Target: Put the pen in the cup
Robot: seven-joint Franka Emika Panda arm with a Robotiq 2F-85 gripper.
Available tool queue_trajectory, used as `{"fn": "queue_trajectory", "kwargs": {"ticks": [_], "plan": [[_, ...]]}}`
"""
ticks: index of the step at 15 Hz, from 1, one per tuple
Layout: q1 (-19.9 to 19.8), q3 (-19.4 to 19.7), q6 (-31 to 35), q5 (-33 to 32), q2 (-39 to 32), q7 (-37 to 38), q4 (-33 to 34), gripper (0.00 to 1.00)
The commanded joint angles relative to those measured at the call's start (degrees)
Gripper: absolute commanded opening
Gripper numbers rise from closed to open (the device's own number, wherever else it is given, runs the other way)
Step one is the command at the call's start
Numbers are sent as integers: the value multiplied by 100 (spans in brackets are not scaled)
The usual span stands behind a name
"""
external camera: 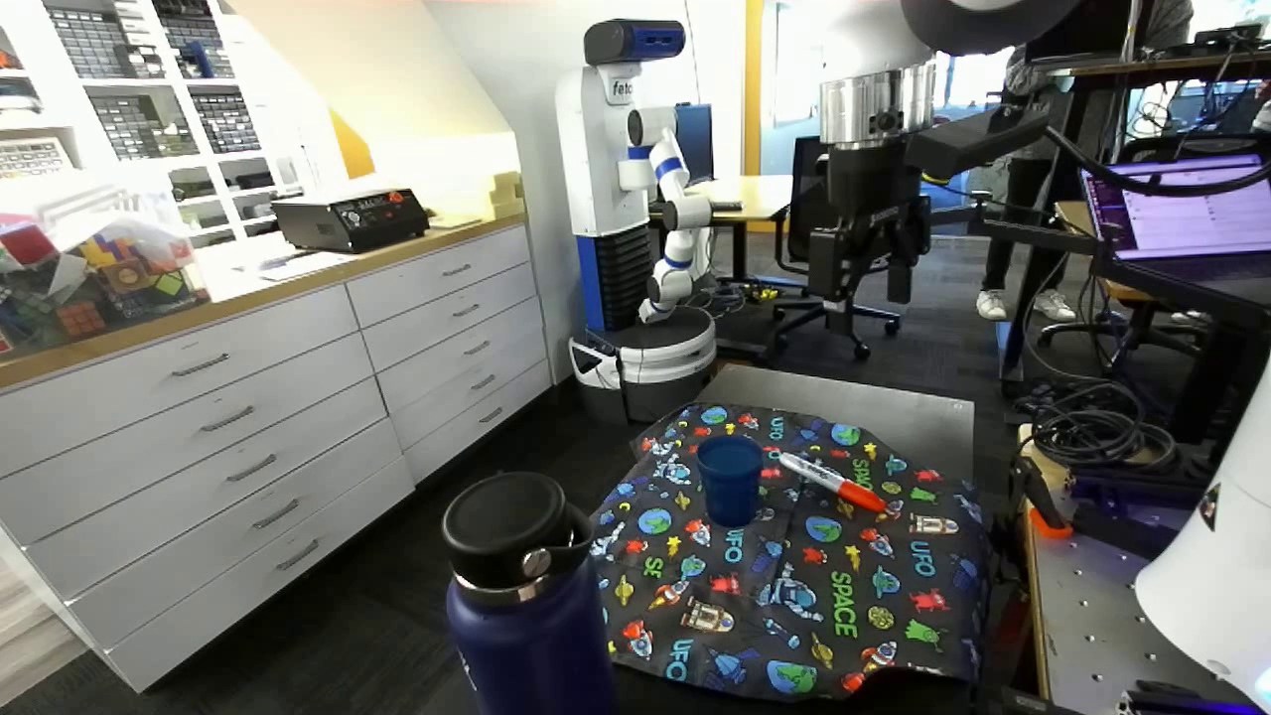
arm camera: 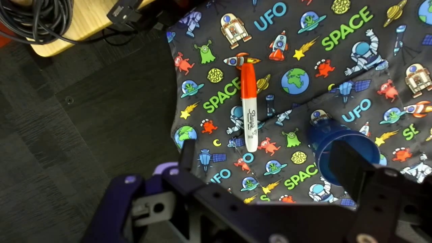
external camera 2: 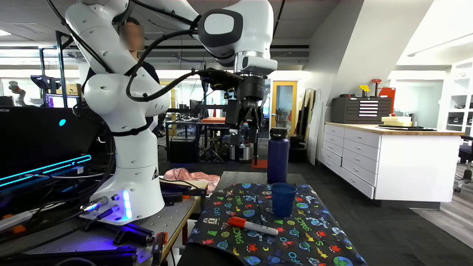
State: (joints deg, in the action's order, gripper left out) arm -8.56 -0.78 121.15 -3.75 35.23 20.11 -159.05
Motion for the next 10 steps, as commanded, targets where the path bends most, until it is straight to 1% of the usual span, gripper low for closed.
{"fn": "queue_trajectory", "kwargs": {"ticks": [1,10], "plan": [[-49,16,-41,-26,7,-142,7,100],[-76,220,155,-106,-172,-742,7,100]]}}
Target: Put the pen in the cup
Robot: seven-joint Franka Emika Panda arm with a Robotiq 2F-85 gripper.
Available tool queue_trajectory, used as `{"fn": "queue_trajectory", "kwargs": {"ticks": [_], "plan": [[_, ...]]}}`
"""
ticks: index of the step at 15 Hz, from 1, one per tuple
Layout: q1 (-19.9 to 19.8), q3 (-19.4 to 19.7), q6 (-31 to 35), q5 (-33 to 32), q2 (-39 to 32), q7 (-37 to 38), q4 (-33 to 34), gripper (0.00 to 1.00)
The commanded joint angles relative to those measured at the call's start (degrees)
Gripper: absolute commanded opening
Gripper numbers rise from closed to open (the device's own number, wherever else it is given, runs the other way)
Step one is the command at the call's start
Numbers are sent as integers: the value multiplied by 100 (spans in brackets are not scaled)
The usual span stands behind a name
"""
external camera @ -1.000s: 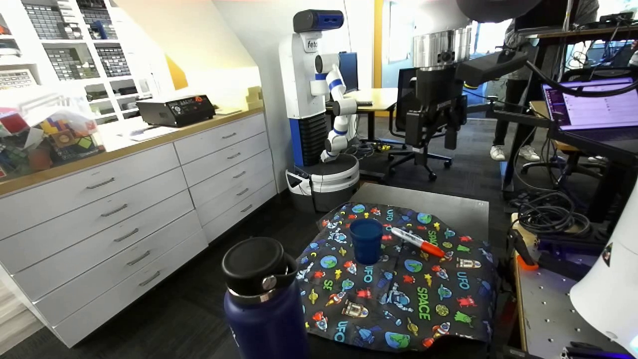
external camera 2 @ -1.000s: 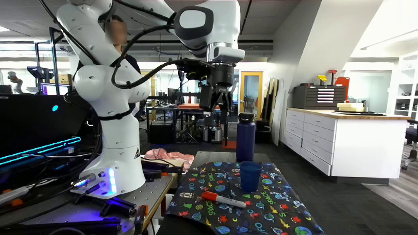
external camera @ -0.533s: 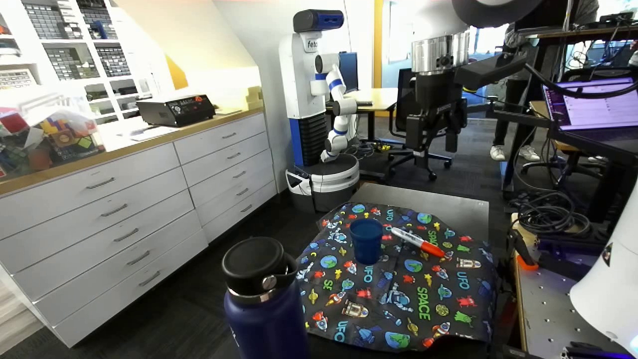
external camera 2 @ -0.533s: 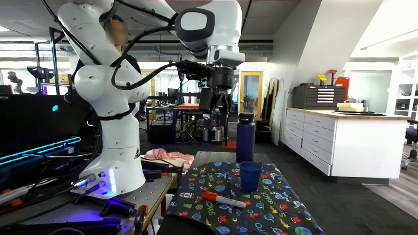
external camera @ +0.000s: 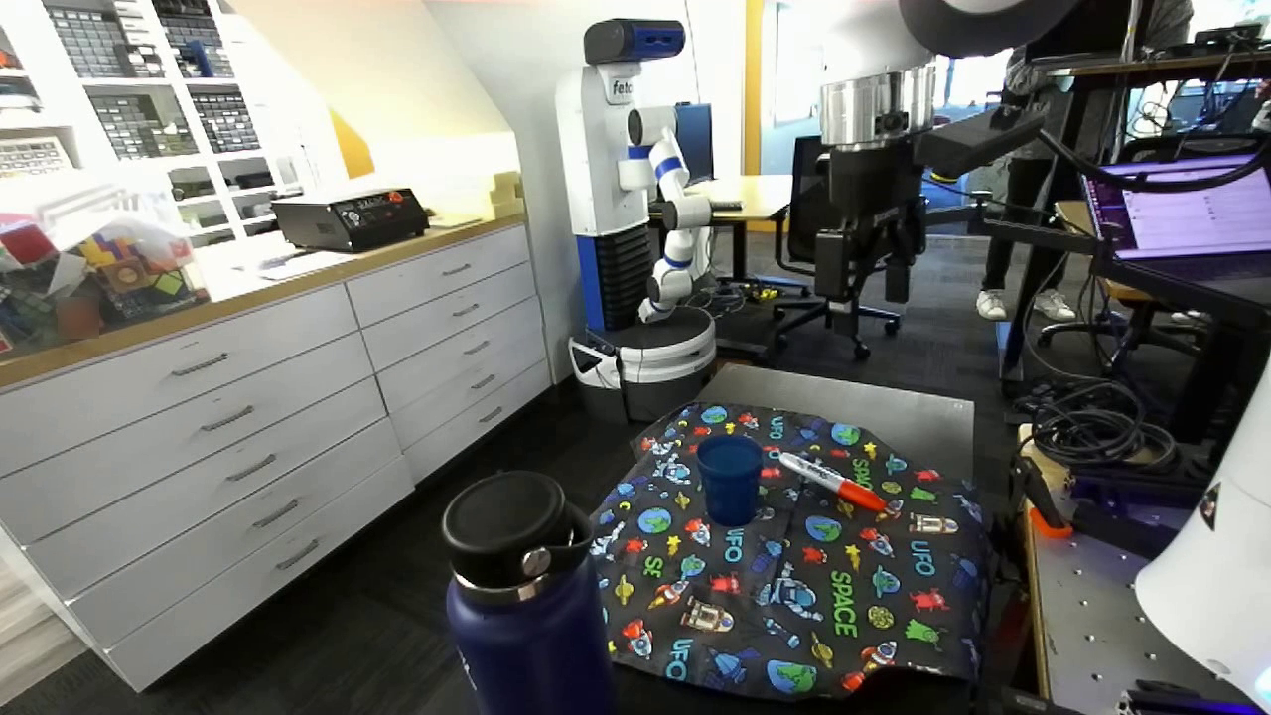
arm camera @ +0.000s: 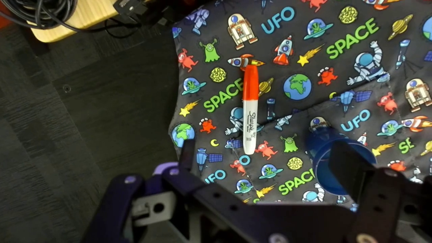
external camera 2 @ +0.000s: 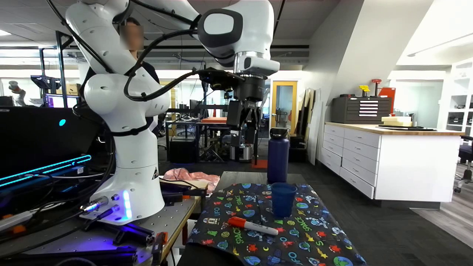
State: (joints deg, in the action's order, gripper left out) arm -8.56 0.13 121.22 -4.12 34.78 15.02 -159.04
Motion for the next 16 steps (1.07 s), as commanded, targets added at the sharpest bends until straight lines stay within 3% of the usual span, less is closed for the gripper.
{"fn": "queue_trajectory", "kwargs": {"ticks": [1,9,16], "plan": [[-72,178,209,-53,-188,-306,7,100],[-42,400,919,-8,-966,-685,6,100],[-43,433,963,26,-1215,-684,10,100]]}}
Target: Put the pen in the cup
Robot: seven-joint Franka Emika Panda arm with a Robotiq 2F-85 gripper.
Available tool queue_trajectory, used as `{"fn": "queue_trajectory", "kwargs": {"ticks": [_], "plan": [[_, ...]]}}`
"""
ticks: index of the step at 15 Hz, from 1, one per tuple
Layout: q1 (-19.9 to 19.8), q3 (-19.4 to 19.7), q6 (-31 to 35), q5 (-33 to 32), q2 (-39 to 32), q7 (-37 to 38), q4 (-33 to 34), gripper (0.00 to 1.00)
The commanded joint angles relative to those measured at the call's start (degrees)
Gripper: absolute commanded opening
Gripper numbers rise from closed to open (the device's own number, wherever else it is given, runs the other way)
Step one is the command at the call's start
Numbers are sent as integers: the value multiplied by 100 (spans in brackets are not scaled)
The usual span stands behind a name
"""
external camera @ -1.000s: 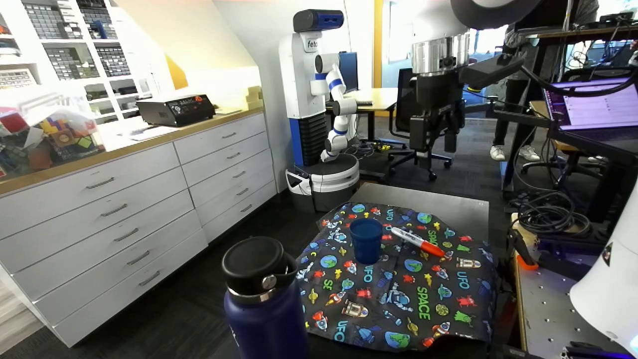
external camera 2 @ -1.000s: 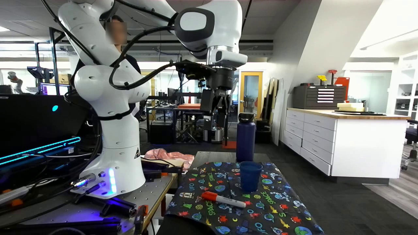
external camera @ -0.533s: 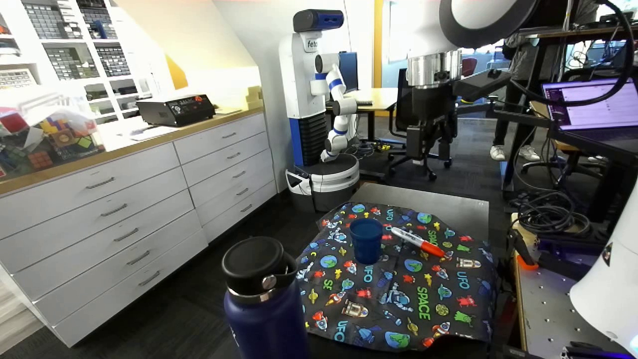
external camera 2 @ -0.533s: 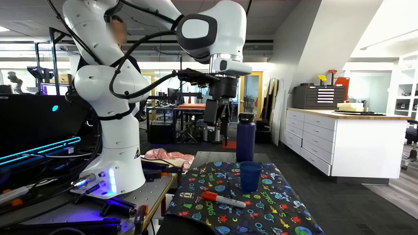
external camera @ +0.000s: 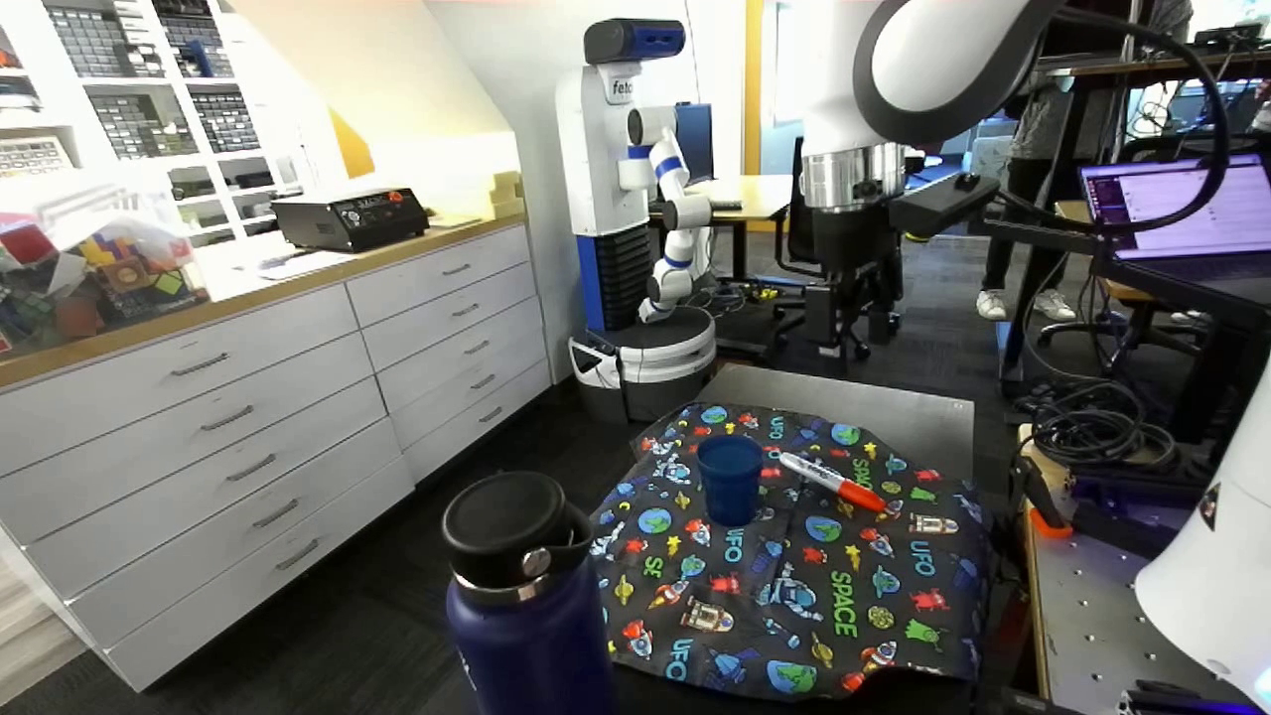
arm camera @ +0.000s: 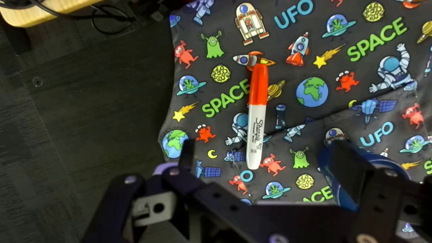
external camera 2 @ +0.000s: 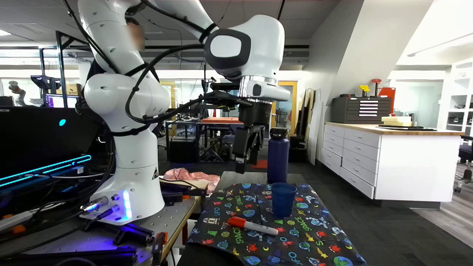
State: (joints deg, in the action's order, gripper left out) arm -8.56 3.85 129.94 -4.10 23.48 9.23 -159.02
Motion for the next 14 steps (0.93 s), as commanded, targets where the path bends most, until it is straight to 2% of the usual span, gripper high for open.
{"fn": "queue_trajectory", "kwargs": {"ticks": [1,14], "plan": [[-31,74,94,57,-102,-114,7,100],[13,-49,297,64,-13,40,19,100]]}}
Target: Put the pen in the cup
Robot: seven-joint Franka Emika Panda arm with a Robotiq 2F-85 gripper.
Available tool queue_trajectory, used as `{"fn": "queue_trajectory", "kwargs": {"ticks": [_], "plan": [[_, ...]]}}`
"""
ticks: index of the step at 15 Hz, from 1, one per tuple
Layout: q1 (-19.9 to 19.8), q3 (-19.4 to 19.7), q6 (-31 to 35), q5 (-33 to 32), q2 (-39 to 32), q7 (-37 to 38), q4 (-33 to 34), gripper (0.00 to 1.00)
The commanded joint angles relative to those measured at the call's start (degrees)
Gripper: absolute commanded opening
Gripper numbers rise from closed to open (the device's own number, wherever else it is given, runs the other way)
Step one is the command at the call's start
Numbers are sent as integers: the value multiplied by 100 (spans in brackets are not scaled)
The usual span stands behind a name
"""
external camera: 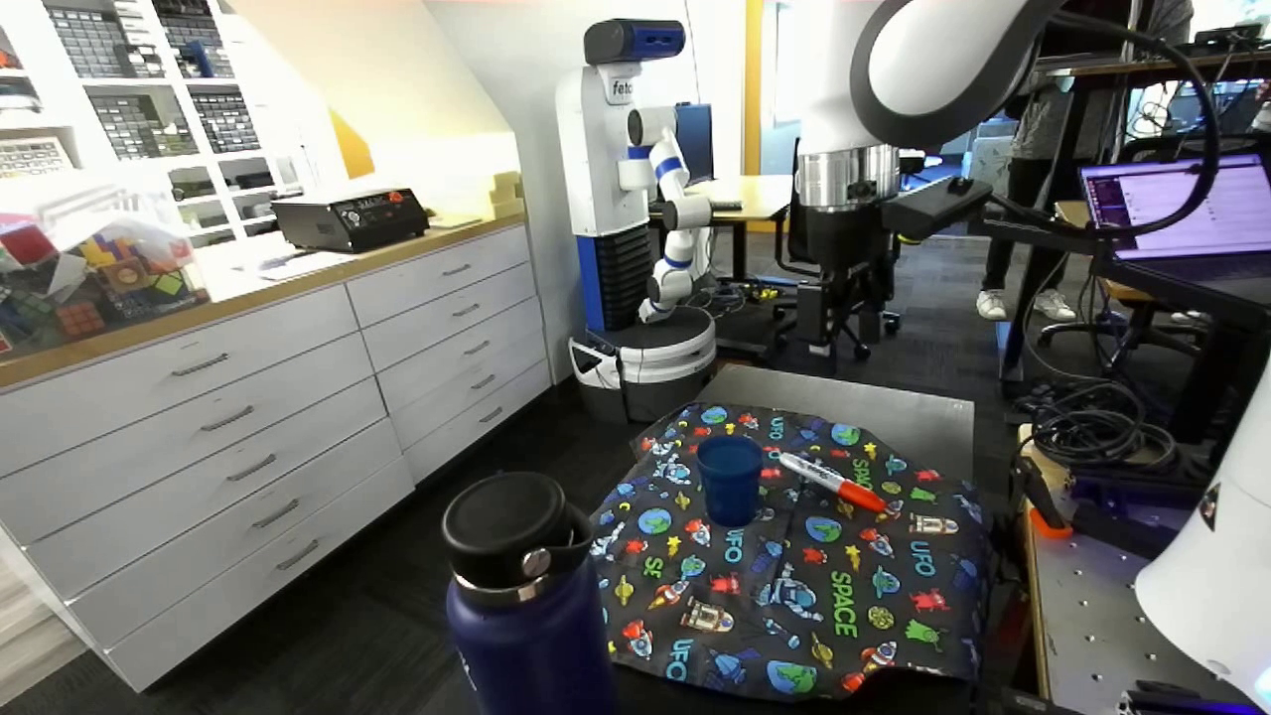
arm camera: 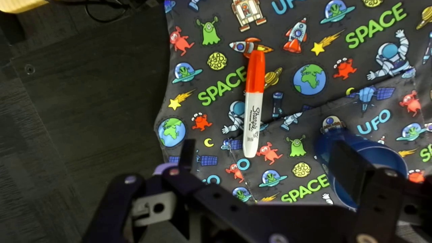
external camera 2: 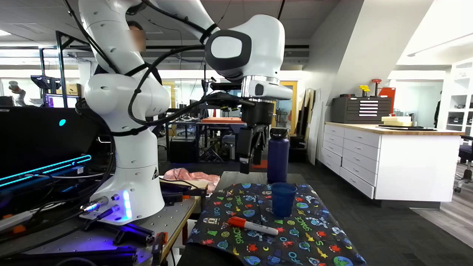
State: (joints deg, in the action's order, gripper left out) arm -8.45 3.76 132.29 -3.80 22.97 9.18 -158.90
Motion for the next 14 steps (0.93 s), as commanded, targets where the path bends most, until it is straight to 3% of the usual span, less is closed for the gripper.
{"fn": "queue_trajectory", "kwargs": {"ticks": [1,14], "plan": [[4,-34,49,36,46,17,9,100],[-17,-33,-32,-1,6,-6,16,100]]}}
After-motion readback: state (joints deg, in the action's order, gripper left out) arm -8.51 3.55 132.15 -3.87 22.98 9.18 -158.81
